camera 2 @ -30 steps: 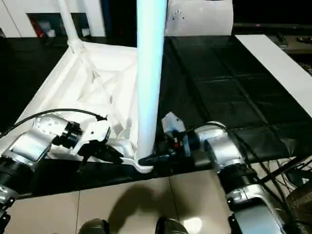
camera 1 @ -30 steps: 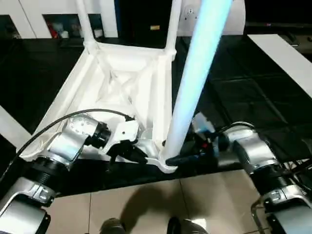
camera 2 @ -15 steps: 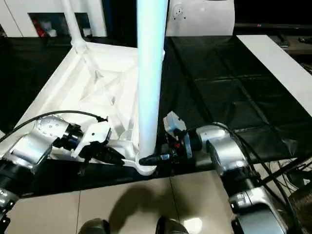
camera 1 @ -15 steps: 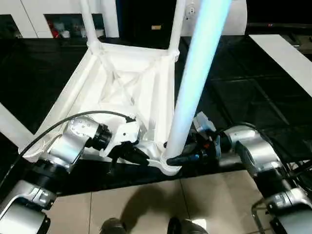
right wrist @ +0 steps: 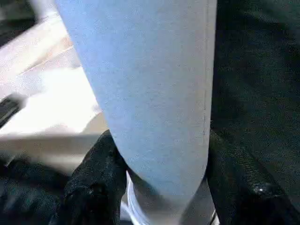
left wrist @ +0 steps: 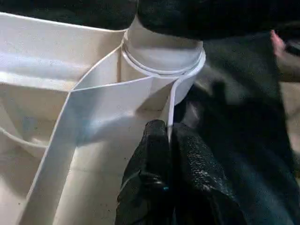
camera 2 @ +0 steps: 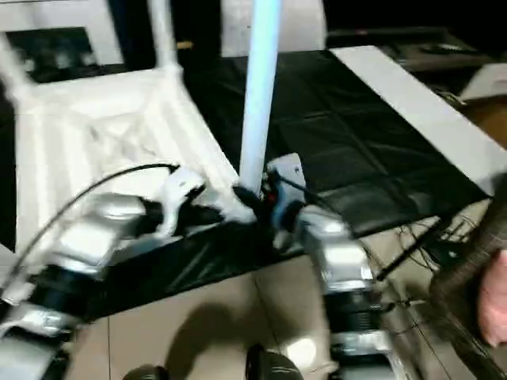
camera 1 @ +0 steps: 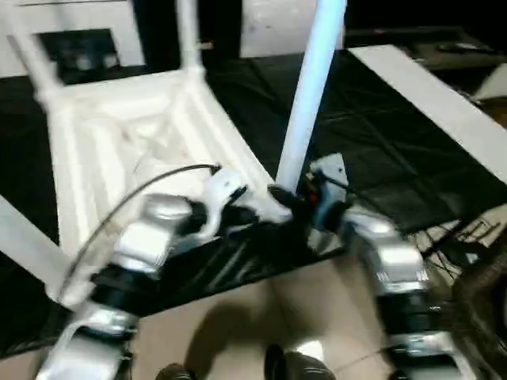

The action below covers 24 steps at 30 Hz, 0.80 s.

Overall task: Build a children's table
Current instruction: Rotate leg to tighten

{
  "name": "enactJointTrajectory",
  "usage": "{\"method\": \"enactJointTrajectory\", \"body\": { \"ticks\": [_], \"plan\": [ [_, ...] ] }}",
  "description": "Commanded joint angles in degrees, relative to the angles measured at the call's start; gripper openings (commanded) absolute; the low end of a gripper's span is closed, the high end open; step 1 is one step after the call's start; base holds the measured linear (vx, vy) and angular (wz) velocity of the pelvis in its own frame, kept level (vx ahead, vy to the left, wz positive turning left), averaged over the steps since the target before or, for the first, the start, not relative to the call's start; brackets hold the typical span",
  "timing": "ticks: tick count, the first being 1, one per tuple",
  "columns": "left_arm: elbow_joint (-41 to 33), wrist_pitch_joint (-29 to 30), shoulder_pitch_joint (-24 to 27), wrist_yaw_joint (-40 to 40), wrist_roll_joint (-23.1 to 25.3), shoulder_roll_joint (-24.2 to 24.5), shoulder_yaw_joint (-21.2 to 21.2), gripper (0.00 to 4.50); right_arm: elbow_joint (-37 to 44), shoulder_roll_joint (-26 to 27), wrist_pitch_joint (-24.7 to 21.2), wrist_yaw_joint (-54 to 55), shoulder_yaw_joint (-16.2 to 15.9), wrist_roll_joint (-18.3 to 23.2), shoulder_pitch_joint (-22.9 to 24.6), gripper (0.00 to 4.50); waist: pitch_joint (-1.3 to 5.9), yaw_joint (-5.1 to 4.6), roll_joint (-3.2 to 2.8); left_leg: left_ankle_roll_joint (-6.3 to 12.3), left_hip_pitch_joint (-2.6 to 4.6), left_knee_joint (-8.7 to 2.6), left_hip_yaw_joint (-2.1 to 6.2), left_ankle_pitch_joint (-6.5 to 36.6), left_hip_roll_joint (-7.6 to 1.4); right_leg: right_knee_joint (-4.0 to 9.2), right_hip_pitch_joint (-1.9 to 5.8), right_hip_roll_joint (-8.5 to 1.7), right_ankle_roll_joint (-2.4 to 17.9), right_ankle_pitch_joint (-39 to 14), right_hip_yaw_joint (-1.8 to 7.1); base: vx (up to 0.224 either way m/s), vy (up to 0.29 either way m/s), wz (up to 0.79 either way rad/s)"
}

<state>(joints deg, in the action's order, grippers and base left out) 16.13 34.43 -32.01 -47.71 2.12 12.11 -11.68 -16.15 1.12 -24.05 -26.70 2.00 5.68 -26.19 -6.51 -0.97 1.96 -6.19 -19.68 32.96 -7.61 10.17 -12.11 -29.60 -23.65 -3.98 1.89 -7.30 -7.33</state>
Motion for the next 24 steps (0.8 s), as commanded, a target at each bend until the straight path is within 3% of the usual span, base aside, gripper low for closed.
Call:
{"method": "enactJointTrajectory", "body": {
  "ticks": [1,2,3,4,5,6,7,8,9,10,11,12,13,14,15,16,17,18,19,21,22,23,24],
  "plan": [
    [0.2,-0.2,-2.8,5.4,-0.7,-5.7,-1.3,0.0,-3.6,6.7,-1.7,4.1,-4.4,0.9,-0.1,2.04,2.76,-0.6,-1.03,2.48,0.3,-4.5,0.45,26.9,-0.45,5.56,3.41,-3.19,0.3,-36.6,-0.45,0.0,0.0,0.0],
    [0.5,-0.1,-3.0,6.3,-0.2,-6.2,-1.3,0.0,-3.9,7.5,-1.5,6.2,-4.0,0.4,-0.3,2.04,2.35,-0.84,-1.81,2.68,0.6,-5.31,0.98,31.7,-1.5,5.28,3.81,-3.2,0.1,-34.4,-1.12,0.0,0.0,0.0],
    [0.6,0.1,-3.2,7.7,0.3,-6.8,-1.3,0.0,-4.4,8.6,-1.5,9.1,-3.3,-0.1,-0.6,2.04,2.21,-1.02,-1.89,2.75,0.37,-5.88,1.33,34.1,-2.07,4.46,4.19,-3.17,0.2,-32.6,-0.98,0.0,0.0,0.0],
    [0.7,0.1,-3.2,8.3,0.7,-7.1,-1.5,0.0,-4.9,9.5,-0.8,10.5,-2.7,0.0,-0.8,2.04,2.17,-0.85,-2.15,2.19,0.5,-6.73,1.54,37.6,-2.9,2.84,4.47,-3.25,1.4,-28.2,0.05,0.0,0.0,0.0],
    [0.4,0.4,-3.2,8.8,1.0,-7.2,-1.8,0.0,-4.8,10.1,-0.8,11.4,-2.4,0.0,-0.9,2.04,1.94,-0.93,-1.68,1.68,1.18,-6.29,1.11,38.0,-1.93,3.62,3.51,-3.62,2.0,-29.9,0.4,0.0,0.0,0.0],
    [0.2,0.4,-3.1,8.9,1.1,-7.2,-2.0,0.0,-4.6,10.3,-0.6,11.6,-2.3,0.0,-0.9,2.04,1.79,-0.91,-1.44,1.5,1.8,-5.53,0.75,36.9,-0.95,4.8,2.73,-3.85,1.3,-33.9,0.1,0.0,0.0,0.0],
    [-0.4,0.6,-2.7,8.7,1.2,-7.0,-2.4,0.0,-4.2,10.7,0.1,11.8,-2.2,-0.2,-0.7,2.39,1.64,-0.99,-1.15,1.78,2.52,-4.02,0.25,33.0,0.65,7.24,2.16,-4.12,-1.5,-42.2,-1.53,0.0,0.0,0.0],
    [-0.6,0.7,-2.6,8.7,1.2,-6.9,-2.5,0.0,-4.1,10.7,0.2,11.8,-2.2,-0.2,-0.7,2.6,1.87,-1.16,-1.1,2.3,1.66,-3.61,0.22,29.3,1.0,8.06,3.15,-4.3,-4.0,-44.5,-2.62,0.0,0.0,0.0],
    [-1.5,0.9,-2.0,8.2,1.4,-6.5,-2.9,0.0,-3.5,11.1,1.2,12.3,-2.2,-0.6,-0.4,2.6,2.01,-0.93,-1.84,2.51,1.72,-3.79,0.36,29.1,0.47,7.94,3.64,-4.54,-4.1,-43.1,-2.84,0.0,0.0,0.0],
    [-1.8,0.9,-1.8,8.0,1.5,-6.4,-3.1,0.0,-3.4,11.2,1.4,12.5,-2.2,-0.7,-0.3,2.74,1.97,-1.28,-2.1,2.59,-0.25,-5.39,1.52,31.3,-1.45,5.63,5.49,-4.64,-3.8,-37.5,-2.41,0.0,0.0,0.0],
    [-2.3,0.8,-1.4,7.3,1.4,-5.8,-3.4,0.0,-3.2,10.9,1.9,12.3,-2.4,-0.9,-0.1,2.76,1.74,-0.27,-2.78,2.57,-1.29,-8.06,2.75,38.9,-4.32,-0.46,6.62,-4.22,-1.2,-27.6,0.23,0.0,0.0,0.0],
    [-2.8,0.3,-0.9,6.2,1.3,-5.1,-3.7,0.0,-2.9,10.3,2.6,12.0,-2.7,-1.2,0.2,2.93,1.54,0.25,-2.87,1.94,-0.43,-8.8,2.54,41.8,-4.96,-1.91,5.55,-4.16,1.0,-22.3,1.68,-0.009,-0.062,0.02],
    [-3.3,0.0,-0.5,5.1,1.1,-4.3,-3.9,0.0,-2.6,9.6,3.2,11.2,-3.0,-1.3,0.6,3.02,1.25,-0.18,-0.72,1.31,2.02,-6.61,0.91,40.1,-1.27,2.86,2.2,-4.07,1.3,-30.7,2.06,0.08,-0.066,0.2],
    [-3.9,-0.8,0.1,3.3,0.7,-3.1,-4.3,0.0,-2.1,8.3,4.0,10.2,-3.0,-1.4,1.1,3.09,1.16,0.64,0.26,1.88,3.91,-2.37,-0.79,27.1,3.06,7.15,-0.14,-5.21,-2.9,-49.3,0.78,0.08,-0.066,0.2],
    [-4.5,-1.4,0.5,1.8,0.4,-2.1,-4.5,0.0,-1.7,6.7,4.9,8.7,-3.1,-1.4,1.5,3.25,1.28,0.72,0.24,2.64,3.36,-2.08,-0.94,22.8,3.03,7.73,0.56,-5.93,-3.8,-52.7,0.81,0.086,-0.05,0.09],
    [-4.9,-1.6,0.9,0.7,0.0,-1.4,-4.5,0.0,-1.3,5.3,5.6,7.1,-3.3,-1.3,1.7,3.36,2.26,0.98,-0.31,3.04,-0.74,-3.73,0.28,17.5,1.73,5.45,4.46,-6.18,-4.3,-48.4,0.94,0.064,-0.011,-0.17],
    [-5.4,-2.5,1.4,-1.1,-0.5,-0.2,-4.7,0.0,-0.7,3.1,6.7,4.1,-3.6,-0.9,2.1,3.36,3.07,1.43,-1.04,2.72,-0.96,-4.49,0.68,13.6,0.46,4.31,4.39,-5.84,-2.0,-37.1,1.56,0.064,-0.011,-0.17],
    [-5.5,-2.7,1.5,-1.5,-0.6,0.1,-4.7,0.0,-0.6,2.8,6.9,3.6,-3.6,-0.8,2.1,3.46,3.22,1.47,-1.12,2.87,-0.76,-4.5,0.62,12.2,0.13,3.64,3.91,-5.34,0.1,-31.0,1.81,0.071,-0.012,-0.08],
    [-5.6,-3.1,1.6,-2.1,-0.7,0.5,-4.8,0.0,-0.4,2.0,7.3,2.5,-3.7,-0.7,2.2,3.54,3.37,1.3,-0.8,3.24,-0.89,-4.38,0.13,9.9,-0.1,2.13,3.64,-4.51,4.7,-21.5,2.22,0.054,-0.013,0.1],
    [-5.7,-4.9,2.2,-4.7,-0.9,2.7,-5.0,0.0,1.0,-2.0,7.4,-4.2,-3.9,0.8,2.7,3.62,3.38,1.34,-0.71,4.81,-0.66,-4.26,-0.21,9.8,-0.05,1.55,3.57,-4.01,8.3,-18.2,2.5,0.056,-0.005,0.09],
    [-5.7,-5.6,2.5,-6.8,-1.3,4.6,-5.1,0.0,2.3,-5.5,7.1,-10.6,-4.2,2.5,3.0,3.8,3.52,1.47,-0.67,5.97,-0.6,-4.06,-0.31,9.9,0.03,1.55,3.66,-4.05,9.3,-18.6,2.64,0.066,-0.005,0.06],
    [-5.5,-6.7,2.5,-8.3,-1.6,5.4,-5.2,0.0,2.6,-7.3,7.4,-13.4,-4.7,2.8,3.0,3.97,3.82,1.73,-0.74,6.98,-0.93,-3.86,-0.25,7.8,0.0,1.07,4.09,-4.26,10.4,-17.0,2.82,0.066,-0.005,0.06],
    [-5.5,-6.7,2.5,-8.3,-1.6,5.4,-5.2,0.0,2.6,-7.3,7.4,-13.4,-4.7,2.8,3.0,4.01,3.94,1.8,-0.78,7.56,-1.03,-3.72,-0.43,6.4,0.05,0.89,4.04,-4.2,10.9,-15.4,2.93,0.055,-0.019,0.02]
  ]
}}
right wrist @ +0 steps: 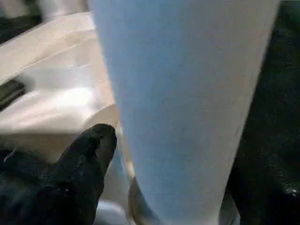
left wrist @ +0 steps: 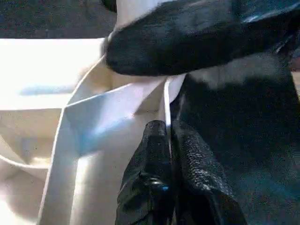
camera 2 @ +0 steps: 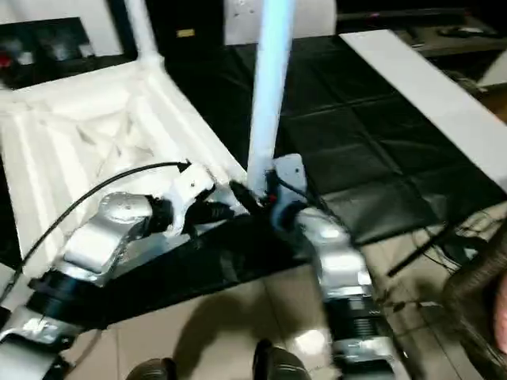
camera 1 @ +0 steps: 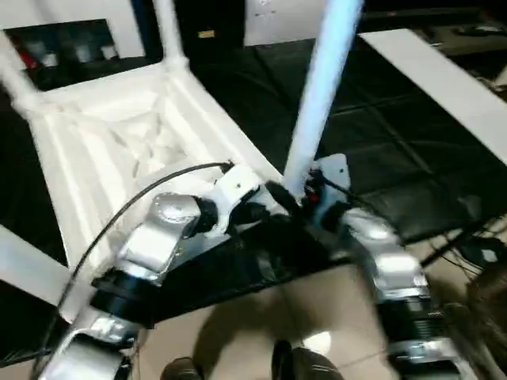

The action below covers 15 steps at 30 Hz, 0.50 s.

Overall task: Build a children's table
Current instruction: Rotate leg to tighten

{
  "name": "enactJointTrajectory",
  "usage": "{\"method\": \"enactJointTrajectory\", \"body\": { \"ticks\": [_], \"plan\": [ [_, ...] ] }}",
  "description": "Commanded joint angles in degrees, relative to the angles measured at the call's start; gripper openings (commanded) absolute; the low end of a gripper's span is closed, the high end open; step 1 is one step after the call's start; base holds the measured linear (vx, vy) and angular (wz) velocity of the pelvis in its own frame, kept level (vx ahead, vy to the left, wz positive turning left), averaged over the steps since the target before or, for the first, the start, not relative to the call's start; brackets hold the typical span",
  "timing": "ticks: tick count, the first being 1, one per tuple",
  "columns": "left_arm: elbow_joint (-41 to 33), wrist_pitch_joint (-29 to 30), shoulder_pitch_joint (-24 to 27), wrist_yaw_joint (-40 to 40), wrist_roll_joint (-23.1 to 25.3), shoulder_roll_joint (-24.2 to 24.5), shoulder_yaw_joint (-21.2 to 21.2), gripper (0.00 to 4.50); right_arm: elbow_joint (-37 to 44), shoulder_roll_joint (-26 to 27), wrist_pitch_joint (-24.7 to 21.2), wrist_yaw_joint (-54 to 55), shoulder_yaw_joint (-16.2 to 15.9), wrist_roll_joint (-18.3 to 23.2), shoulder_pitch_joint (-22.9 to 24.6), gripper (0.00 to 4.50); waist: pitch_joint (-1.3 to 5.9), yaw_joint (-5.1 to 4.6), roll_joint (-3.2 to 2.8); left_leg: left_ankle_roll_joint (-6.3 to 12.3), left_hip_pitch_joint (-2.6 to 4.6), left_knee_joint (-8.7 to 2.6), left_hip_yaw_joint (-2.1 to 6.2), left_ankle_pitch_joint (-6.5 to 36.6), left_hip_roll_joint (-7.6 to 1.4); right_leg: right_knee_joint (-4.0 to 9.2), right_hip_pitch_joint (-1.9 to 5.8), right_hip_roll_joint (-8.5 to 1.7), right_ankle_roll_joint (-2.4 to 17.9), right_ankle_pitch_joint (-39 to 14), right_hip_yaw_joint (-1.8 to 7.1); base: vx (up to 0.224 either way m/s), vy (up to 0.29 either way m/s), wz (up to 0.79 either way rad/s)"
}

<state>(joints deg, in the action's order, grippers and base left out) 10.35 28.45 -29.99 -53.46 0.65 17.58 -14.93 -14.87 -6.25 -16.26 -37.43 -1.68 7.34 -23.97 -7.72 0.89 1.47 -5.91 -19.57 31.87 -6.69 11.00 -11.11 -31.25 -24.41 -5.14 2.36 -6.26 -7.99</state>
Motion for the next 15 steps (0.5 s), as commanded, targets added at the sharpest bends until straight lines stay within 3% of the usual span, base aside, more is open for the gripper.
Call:
{"method": "enactJointTrajectory", "body": {
  "ticks": [1,4,5,8,9,10,13,15],
  "plan": [
    [0.4,-2.0,0.6,-5.4,-0.7,1.8,-2.5,0.0,1.4,-3.7,0.8,-9.0,-2.5,1.6,0.7,4.06,5.34,0.22,-0.28,8.07,-1.14,-2.49,-1.32,2.9,-0.99,2.13,4.86,-2.93,11.2,-13.7,3.55,0.0,0.0,0.0],
    [0.9,-5.0,0.4,-11.0,-1.6,4.9,-3.6,0.0,0.5,-8.3,3.2,-17.8,-4.4,2.5,-0.1,4.06,5.65,0.82,-0.01,10.09,-1.34,-2.01,-1.35,0.2,-0.96,1.54,4.76,-2.93,12.3,-11.2,3.45,0.0,0.0,0.0],
    [1.0,-5.7,0.4,-12.0,-1.8,5.4,-3.8,0.0,0.3,-8.8,3.5,-19.0,-4.5,2.8,-0.3,4.06,5.24,0.89,-0.01,10.29,-1.33,-2.05,-1.57,1.1,-1.03,1.7,4.49,-2.88,12.3,-12.8,3.66,0.0,0.0,0.0],
    [2.0,-10.2,-0.1,-19.5,-2.8,9.1,-5.7,0.0,-1.5,-12.0,6.0,-29.1,-5.2,5.6,-2.2,4.06,5.1,1.16,0.39,8.44,-1.24,-2.24,-1.5,6.1,-1.1,2.43,4.6,-3.17,10.1,-21.4,3.5,0.0,0.0,0.0],
    [2.0,-10.2,-0.1,-19.5,-2.8,9.1,-5.7,0.0,-1.5,-12.0,6.0,-29.1,-5.2,5.6,-2.2,4.06,4.93,1.19,0.23,8.07,-1.1,-2.31,-1.52,6.7,-1.12,2.71,4.38,-3.14,9.7,-22.7,3.48,0.0,0.0,0.0],
    [2.6,-12.1,-0.6,-24.0,-3.9,10.4,-6.3,0.0,-2.9,-13.9,6.7,-36.0,-6.9,6.4,-3.3,4.06,4.96,1.29,0.42,7.29,-0.84,-2.28,-1.56,8.0,-1.17,2.97,4.26,-3.2,9.1,-25.0,3.42,0.0,0.0,0.0],
    [3.3,-13.2,-1.2,-27.9,-4.6,11.4,-7.0,0.0,-4.8,-15.2,7.4,-40.8,-8.3,6.5,-4.5,4.06,4.97,1.58,0.23,6.35,-0.55,-2.36,-1.63,8.4,-1.65,2.89,3.96,-3.21,9.3,-25.0,3.63,0.0,0.0,0.0],
    [4.5,-14.8,-1.8,-29.3,-4.1,12.2,-7.8,0.0,-7.0,-15.7,8.9,-43.0,-9.4,6.0,-5.8,3.81,5.28,1.85,0.27,6.04,-0.32,-2.31,-1.96,8.3,-1.78,2.54,3.8,-3.11,10.4,-23.4,3.7,0.0,0.0,0.0]
  ]
}}
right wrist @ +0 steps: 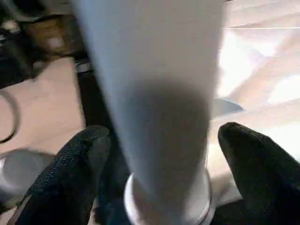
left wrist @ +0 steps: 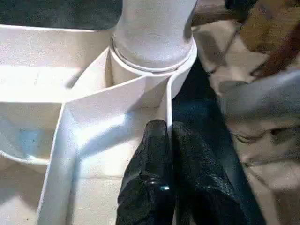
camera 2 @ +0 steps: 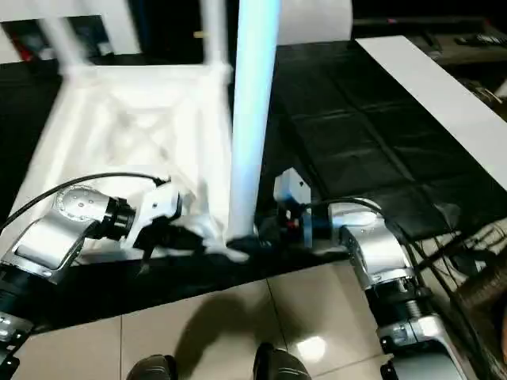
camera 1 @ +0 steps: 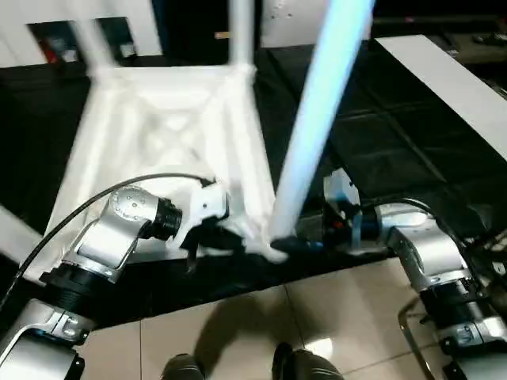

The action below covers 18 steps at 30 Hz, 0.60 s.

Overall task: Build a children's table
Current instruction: Rotate leg to tighten

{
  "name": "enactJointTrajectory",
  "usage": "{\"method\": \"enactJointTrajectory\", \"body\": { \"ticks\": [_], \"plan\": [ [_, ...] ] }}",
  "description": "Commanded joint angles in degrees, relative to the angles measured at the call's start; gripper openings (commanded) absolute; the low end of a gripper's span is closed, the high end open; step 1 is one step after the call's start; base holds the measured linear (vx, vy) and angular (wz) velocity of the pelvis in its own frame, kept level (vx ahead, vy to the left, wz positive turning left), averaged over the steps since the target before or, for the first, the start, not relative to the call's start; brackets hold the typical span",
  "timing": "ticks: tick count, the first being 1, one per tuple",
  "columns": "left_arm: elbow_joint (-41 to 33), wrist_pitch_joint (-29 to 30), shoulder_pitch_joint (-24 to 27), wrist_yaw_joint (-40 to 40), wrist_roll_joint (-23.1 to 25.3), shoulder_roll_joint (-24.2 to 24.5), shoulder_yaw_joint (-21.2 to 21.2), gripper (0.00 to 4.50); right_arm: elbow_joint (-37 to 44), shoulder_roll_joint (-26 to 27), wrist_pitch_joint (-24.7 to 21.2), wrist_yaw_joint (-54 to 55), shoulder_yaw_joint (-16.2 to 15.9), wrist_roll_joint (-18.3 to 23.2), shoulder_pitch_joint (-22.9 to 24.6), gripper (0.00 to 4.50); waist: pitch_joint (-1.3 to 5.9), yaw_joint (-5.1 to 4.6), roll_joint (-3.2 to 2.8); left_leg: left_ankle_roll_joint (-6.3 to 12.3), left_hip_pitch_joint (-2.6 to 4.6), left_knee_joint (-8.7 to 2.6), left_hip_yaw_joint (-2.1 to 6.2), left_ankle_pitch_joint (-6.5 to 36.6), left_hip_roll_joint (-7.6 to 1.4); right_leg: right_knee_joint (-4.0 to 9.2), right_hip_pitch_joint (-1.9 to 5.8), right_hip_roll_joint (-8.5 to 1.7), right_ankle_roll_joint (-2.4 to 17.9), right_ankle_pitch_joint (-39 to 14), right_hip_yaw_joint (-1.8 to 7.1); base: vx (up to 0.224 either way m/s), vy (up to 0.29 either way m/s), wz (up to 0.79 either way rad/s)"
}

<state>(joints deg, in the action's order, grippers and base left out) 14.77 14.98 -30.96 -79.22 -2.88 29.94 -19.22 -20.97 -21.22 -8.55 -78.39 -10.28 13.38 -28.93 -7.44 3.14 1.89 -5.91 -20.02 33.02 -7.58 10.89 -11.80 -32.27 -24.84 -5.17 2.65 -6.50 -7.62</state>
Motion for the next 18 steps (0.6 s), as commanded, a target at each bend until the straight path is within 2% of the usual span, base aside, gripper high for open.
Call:
{"method": "enactJointTrajectory", "body": {
  "ticks": [1,3,4,5,8,10,13,15,18],
  "plan": [
    [0.5,-1.6,-1.0,-4.1,-0.5,0.0,-3.7,0.0,-1.6,-0.9,1.4,-2.9,-1.3,-0.2,-1.4,3.81,5.12,-0.18,-0.11,5.66,0.14,-3.46,-1.22,8.0,-1.24,3.23,4.27,-3.05,10.6,-21.8,3.48,0.0,0.0,0.0],
    [1.1,-2.2,-1.2,-4.6,-0.5,0.2,-3.8,0.0,-2.4,-1.0,1.8,-4.0,-1.8,-0.3,-1.8,3.7,5.06,0.02,0.2,5.65,0.04,-3.43,-1.52,8.1,-1.15,2.96,4.17,-2.86,10.9,-21.1,3.74,0.0,0.0,0.0],
    [1.8,-3.0,-1.5,-5.0,-0.3,0.3,-3.9,0.0,-3.1,-1.1,1.9,-5.6,-2.2,-0.3,-2.3,3.46,5.24,0.17,0.24,5.47,-0.11,-3.37,-1.59,7.9,-1.14,2.71,4.37,-2.99,10.7,-21.3,3.87,0.0,0.0,0.0],
    [2.2,-3.4,-1.6,-5.4,-0.2,0.4,-4.0,0.0,-3.6,-1.2,2.0,-6.6,-2.5,-0.2,-2.6,3.46,5.41,0.29,0.24,5.56,-0.29,-3.32,-1.56,7.1,-1.14,2.52,4.52,-3.07,10.8,-20.7,3.89,0.0,0.0,0.0],
    [3.2,-4.5,-2.0,-6.4,0.0,0.6,-4.2,0.0,-4.8,-1.4,2.5,-9.4,-3.4,-0.1,-3.4,3.27,5.38,0.37,0.33,5.52,-0.43,-3.21,-1.71,7.2,-0.98,2.73,4.5,-3.02,10.3,-21.4,3.87,0.0,0.0,0.0],
    [4.4,-5.7,-2.5,-7.2,0.4,0.6,-4.3,0.0,-6.3,-1.5,3.3,-12.1,-4.4,-0.1,-4.3,2.91,5.47,0.42,0.63,5.27,-0.57,-3.16,-1.72,7.4,-0.91,2.81,4.59,-3.06,9.6,-22.9,3.89,0.0,0.0,0.0],
    [4.8,-6.1,-2.6,-7.4,0.4,0.6,-4.4,0.0,-7.1,-1.4,3.7,-12.9,-4.8,0.0,-4.8,2.74,5.4,0.6,0.55,4.71,-0.35,-3.12,-1.71,8.2,-1.02,2.98,4.35,-3.1,8.9,-25.1,3.88,0.0,0.0,0.0],
    [4.9,-6.4,-2.6,-7.4,0.5,0.7,-4.5,0.0,-7.4,-1.4,4.0,-13.6,-5.2,0.0,-4.9,2.5,5.43,0.69,0.47,4.53,-0.37,-3.16,-1.62,8.2,-1.13,2.92,4.34,-3.07,8.8,-25.2,3.82,0.0,0.0,0.0],
    [5.2,-6.8,-2.6,-7.3,0.6,0.6,-4.6,0.0,-7.5,-1.5,4.1,-14.1,-5.9,0.2,-5.0,2.39,5.52,0.81,0.46,4.31,-0.27,-3.18,-1.6,8.6,-1.2,2.88,4.27,-3.01,9.1,-24.4,3.82,0.0,0.0,0.0]
  ]
}}
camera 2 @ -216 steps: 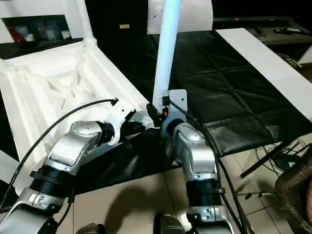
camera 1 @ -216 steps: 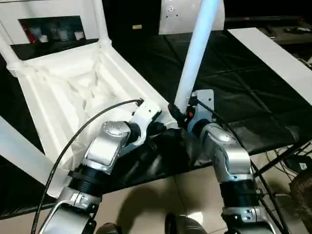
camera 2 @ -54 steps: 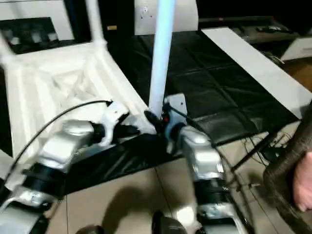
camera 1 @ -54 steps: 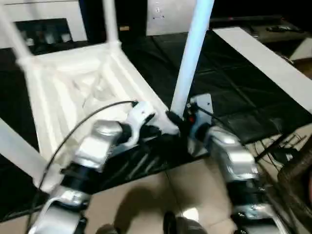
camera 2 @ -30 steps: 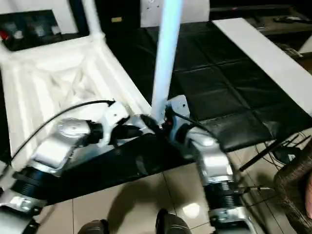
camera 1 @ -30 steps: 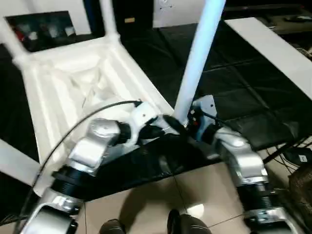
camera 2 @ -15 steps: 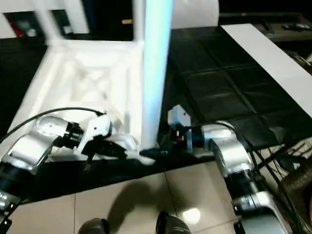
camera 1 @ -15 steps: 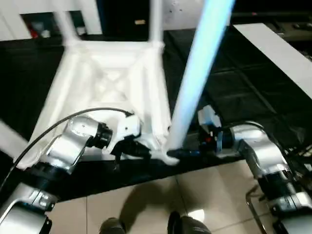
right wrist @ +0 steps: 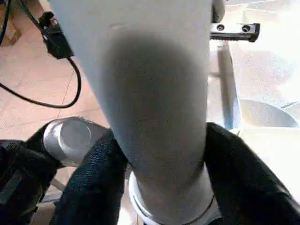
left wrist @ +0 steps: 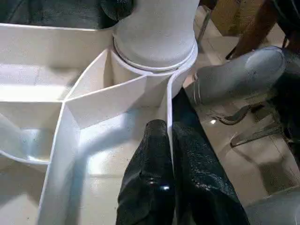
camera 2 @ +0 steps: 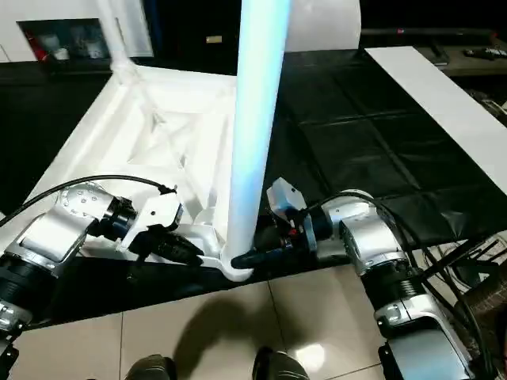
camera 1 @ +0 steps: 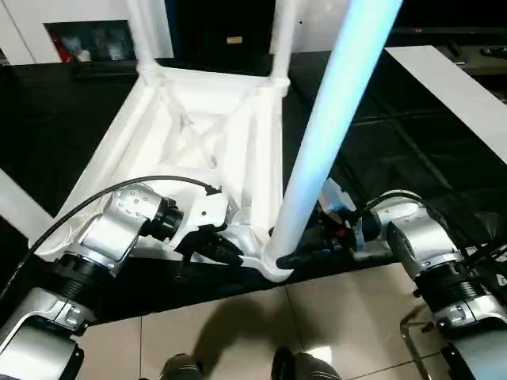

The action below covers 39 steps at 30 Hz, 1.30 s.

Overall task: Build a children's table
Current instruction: Rotate leg to tighten

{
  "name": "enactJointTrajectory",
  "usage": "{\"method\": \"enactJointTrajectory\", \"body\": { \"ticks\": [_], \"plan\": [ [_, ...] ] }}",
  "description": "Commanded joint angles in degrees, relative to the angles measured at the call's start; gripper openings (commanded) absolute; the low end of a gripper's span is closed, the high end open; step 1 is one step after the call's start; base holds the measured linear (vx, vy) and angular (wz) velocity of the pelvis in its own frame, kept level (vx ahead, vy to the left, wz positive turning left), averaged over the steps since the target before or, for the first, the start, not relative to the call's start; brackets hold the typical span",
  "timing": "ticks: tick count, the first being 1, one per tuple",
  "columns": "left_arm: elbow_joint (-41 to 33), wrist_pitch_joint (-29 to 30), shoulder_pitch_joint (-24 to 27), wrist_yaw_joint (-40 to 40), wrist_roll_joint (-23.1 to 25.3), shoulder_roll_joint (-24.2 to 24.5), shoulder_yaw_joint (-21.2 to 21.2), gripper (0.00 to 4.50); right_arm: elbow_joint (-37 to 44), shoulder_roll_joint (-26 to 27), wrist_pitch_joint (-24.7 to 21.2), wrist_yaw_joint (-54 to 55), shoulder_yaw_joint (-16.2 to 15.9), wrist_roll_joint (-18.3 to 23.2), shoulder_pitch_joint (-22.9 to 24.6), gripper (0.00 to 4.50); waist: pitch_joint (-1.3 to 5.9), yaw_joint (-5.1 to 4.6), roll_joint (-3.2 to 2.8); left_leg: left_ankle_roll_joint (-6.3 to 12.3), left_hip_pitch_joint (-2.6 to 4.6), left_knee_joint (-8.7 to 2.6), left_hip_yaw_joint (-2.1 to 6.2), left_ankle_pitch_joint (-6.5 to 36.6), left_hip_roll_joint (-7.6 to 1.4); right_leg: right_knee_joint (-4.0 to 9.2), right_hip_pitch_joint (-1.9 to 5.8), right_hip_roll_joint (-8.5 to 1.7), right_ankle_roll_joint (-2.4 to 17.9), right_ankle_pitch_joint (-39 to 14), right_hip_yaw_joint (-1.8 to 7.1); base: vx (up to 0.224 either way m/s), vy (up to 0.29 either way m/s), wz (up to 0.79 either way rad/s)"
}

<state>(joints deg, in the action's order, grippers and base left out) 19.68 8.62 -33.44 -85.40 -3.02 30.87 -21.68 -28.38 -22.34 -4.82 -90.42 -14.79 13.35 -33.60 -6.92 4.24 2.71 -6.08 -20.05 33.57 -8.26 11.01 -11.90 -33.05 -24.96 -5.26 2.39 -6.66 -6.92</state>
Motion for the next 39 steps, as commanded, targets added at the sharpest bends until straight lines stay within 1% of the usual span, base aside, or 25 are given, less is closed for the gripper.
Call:
{"method": "enactJointTrajectory", "body": {
  "ticks": [1,6,10,13,17,18,19,21,22,23,24,25,26,27,28,29,30,31,32,33,34,36,37,38,39],
  "plan": [
    [0.4,-0.6,-0.1,-1.1,0.7,-0.3,-2.2,0.0,-0.2,-0.6,0.2,-2.1,-2.0,0.7,-0.4,2.3,5.05,-0.21,-0.29,4.53,-0.3,-3.72,-0.93,8.0,-1.06,3.6,4.45,-2.87,9.3,-23.8,3.12,0.0,0.0,0.0],
    [1.1,-1.2,-0.3,-1.2,0.9,-0.3,-2.2,0.0,-0.3,-1.1,0.2,-2.1,-3.0,1.4,-0.5,2.02,5.1,0.17,-0.16,4.44,-0.29,-3.7,-0.98,7.6,-1.03,3.56,4.45,-2.85,9.2,-23.8,3.13,0.0,0.0,0.0],
    [2.0,-1.8,-0.5,-1.1,1.3,-0.2,-2.1,0.0,-0.3,-1.7,0.4,-2.1,-4.6,2.6,-0.6,1.99,5.02,0.35,-0.14,4.47,-0.29,-3.72,-1.01,7.9,-1.04,3.56,4.43,-2.8,9.3,-23.5,3.14,0.0,0.0,0.0],
    [1.8,-1.1,-0.2,0.0,1.1,-0.3,-1.5,0.0,0.3,-1.1,-0.6,-2.1,-3.8,3.1,-0.1,1.98,4.92,0.41,-0.06,4.26,-0.29,-3.74,-0.98,8.4,-1.0,3.73,4.42,-2.86,8.7,-25.1,3.1,0.0,0.0,0.0],
    [-0.2,2.7,0.6,4.1,0.7,-0.9,0.1,0.0,3.7,1.3,-6.0,1.1,-0.7,4.4,1.8,1.98,4.69,0.42,-0.19,3.95,-0.42,-3.82,-0.92,8.3,-1.0,3.77,4.39,-2.8,8.3,-25.2,3.11,0.0,0.0,0.0],
    [-1.7,5.5,1.0,6.5,0.5,-1.5,1.0,0.0,5.7,2.3,-8.6,5.4,-0.1,5.3,2.7,1.98,4.6,0.33,-0.17,3.73,-0.4,-3.89,-0.89,8.5,-1.02,3.81,4.39,-2.74,8.1,-25.6,3.1,0.0,0.0,0.0],
    [-2.0,6.0,1.1,6.9,0.4,-1.6,1.2,0.0,6.1,2.5,-9.2,6.4,-0.1,5.5,2.8,1.98,4.51,0.23,-0.13,3.4,-0.42,-3.93,-0.81,9.0,-0.96,3.96,4.39,-2.79,7.6,-26.9,3.03,0.0,0.0,0.0],
    [-4.0,9.4,1.6,9.4,-0.4,-2.8,2.3,0.0,7.4,4.3,-11.3,12.2,0.4,5.2,3.6,1.98,4.17,-0.06,-0.53,2.67,-0.23,-3.94,-0.77,11.3,-0.61,4.74,4.16,-2.75,5.9,-31.6,2.74,0.0,0.0,0.0],
    [-5.6,12.0,1.9,12.0,-0.8,-4.1,3.2,0.0,8.3,6.1,-12.9,17.4,0.9,4.4,4.2,1.98,3.94,-0.36,-0.4,1.77,-0.25,-4.04,-0.69,11.9,-0.53,5.0,4.1,-2.67,4.7,-33.8,2.63,0.0,0.0,0.0],
    [-7.0,14.7,2.1,14.7,-1.1,-5.7,4.0,0.0,9.2,8.2,-14.4,22.3,1.6,3.8,4.8,1.98,3.78,-0.78,-0.48,1.25,-0.17,-3.89,-0.52,13.5,-0.2,5.73,3.95,-2.71,3.0,-37.2,2.13,0.0,0.0,0.0],
    [-7.6,16.0,2.2,16.2,-1.2,-6.6,4.4,0.0,9.7,9.5,-15.3,24.6,2.1,3.7,5.1,1.98,3.77,-1.19,-0.38,0.88,-0.36,-3.9,-0.4,14.0,-0.15,5.91,4.16,-2.7,2.3,-38.2,1.92,0.0,0.0,0.0],
    [-8.4,18.0,2.4,19.8,-0.8,-8.7,5.2,0.0,10.7,12.5,-17.3,30.2,3.2,3.5,5.7,1.98,3.63,-2.0,-0.24,0.43,-0.74,-3.81,-0.15,15.1,0.03,6.38,4.28,-2.61,0.6,-40.3,1.33,0.0,0.0,0.0],
    [-8.8,19.6,2.5,22.4,-0.5,-10.4,5.7,0.0,11.4,14.7,-18.5,33.5,3.9,2.8,6.1,1.98,3.62,-2.38,-0.38,0.16,-0.7,-3.7,-0.03,15.7,0.08,6.61,4.23,-2.6,0.0,-41.0,1.02,0.0,0.0,0.0],
    [-8.9,20.2,2.5,23.3,-0.4,-11.1,5.9,0.0,11.7,15.4,-18.8,34.6,4.0,2.5,6.3,1.98,3.72,-3.27,-0.32,-0.05,-1.06,-3.49,0.24,16.6,0.24,7.1,4.55,-2.66,-1.6,-42.1,0.23,0.0,0.0,0.0],
    [-9.0,21.0,2.5,24.8,-0.2,-12.1,6.2,0.0,12.2,16.7,-19.3,36.2,4.2,2.2,6.5,1.98,3.91,-3.94,-0.88,0.43,-1.05,-3.58,0.43,17.2,0.05,7.65,4.96,-2.85,-1.9,-41.0,-0.27,-0.026,0.041,-0.19],
    [-9.0,21.0,2.5,25.0,-0.2,-12.2,6.3,0.0,12.2,16.8,-19.4,36.4,4.2,2.1,6.6,1.98,3.95,-4.65,-1.16,1.21,-1.51,-3.88,0.91,18.3,-0.42,7.64,5.62,-2.99,-1.7,-38.7,-1.05,-0.026,0.041,-0.19],
    [-9.0,23.8,2.3,30.4,0.5,-15.5,7.6,0.0,13.4,20.6,-21.0,42.7,4.9,0.9,7.2,1.98,3.99,-4.8,-1.53,1.46,-1.21,-3.99,0.93,18.9,-0.73,7.68,5.59,-3.06,-1.1,-37.1,-1.09,0.0,0.0,0.0],
    [-9.0,23.8,2.3,30.4,0.5,-15.5,7.6,0.0,13.4,20.6,-21.0,42.7,4.9,0.9,7.2,1.98,3.5,-5.43,-1.8,1.68,-0.53,-4.28,1.0,21.1,-1.21,8.03,5.01,-3.08,0.6,-35.0,-1.45,0.0,0.0,0.0],
    [-8.7,24.6,2.0,33.2,0.9,-17.3,8.3,0.0,13.4,22.8,-22.0,46.4,5.4,0.5,7.3,1.98,3.47,-5.74,-2.1,1.53,-0.19,-4.18,1.13,22.9,-1.14,8.12,5.24,-3.09,0.8,-34.7,-1.98,0.0,0.0,0.0],
    [-8.8,25.9,1.8,36.1,1.4,-18.9,9.0,0.0,13.9,24.8,-23.0,50.6,5.9,0.1,7.4,1.98,3.32,-5.89,-1.99,1.47,-0.01,-4.31,1.11,23.8,-1.19,8.31,5.07,-3.08,0.7,-35.0,-2.11,0.0,0.0,0.0],
    [-8.8,25.9,1.8,36.1,1.4,-18.9,9.0,0.0,13.9,24.8,-23.0,50.6,5.9,0.1,7.4,1.98,3.15,-6.05,-1.8,1.39,0.5,-4.19,1.04,24.8,-1.01,8.79,4.81,-3.07,0.5,-35.9,-2.45,0.0,0.0,0.0],
    [-7.6,26.4,0.7,41.0,2.6,-21.9,9.7,0.0,12.9,29.7,-22.6,61.1,7.9,-1.5,7.0,1.98,3.05,-6.42,-1.95,1.33,0.83,-4.02,1.12,25.4,-0.94,9.27,4.83,-3.25,-0.3,-37.1,-3.06,0.0,0.0,0.0],
    [-7.5,26.7,0.4,42.4,3.1,-22.8,9.7,0.0,12.9,31.3,-22.5,64.7,8.6,-2.5,7.1,1.98,3.13,-6.72,-2.25,1.46,0.86,-4.17,1.28,25.9,-1.19,9.11,5.06,-3.46,-0.3,-35.9,-2.94,0.0,0.0,0.0],
    [-7.5,26.7,0.4,42.4,3.1,-22.8,9.7,0.0,12.9,31.3,-22.5,64.7,8.6,-2.5,7.1,1.98,2.97,-6.97,-2.4,1.55,0.62,-4.49,1.48,26.9,-1.39,8.75,5.12,-3.42,-0.1,-34.9,-2.78,0.0,0.0,0.0],
    [-7.4,26.7,0.2,43.1,3.5,-23.3,9.5,0.0,13.0,32.7,-23.0,67.2,9.6,-2.7,7.3,1.98,2.99,-7.04,-2.46,1.57,0.69,-4.54,1.53,27.4,-1.42,8.64,5.12,-3.47,-0.1,-34.6,-2.67,0.0,0.0,0.0]
  ]
}}
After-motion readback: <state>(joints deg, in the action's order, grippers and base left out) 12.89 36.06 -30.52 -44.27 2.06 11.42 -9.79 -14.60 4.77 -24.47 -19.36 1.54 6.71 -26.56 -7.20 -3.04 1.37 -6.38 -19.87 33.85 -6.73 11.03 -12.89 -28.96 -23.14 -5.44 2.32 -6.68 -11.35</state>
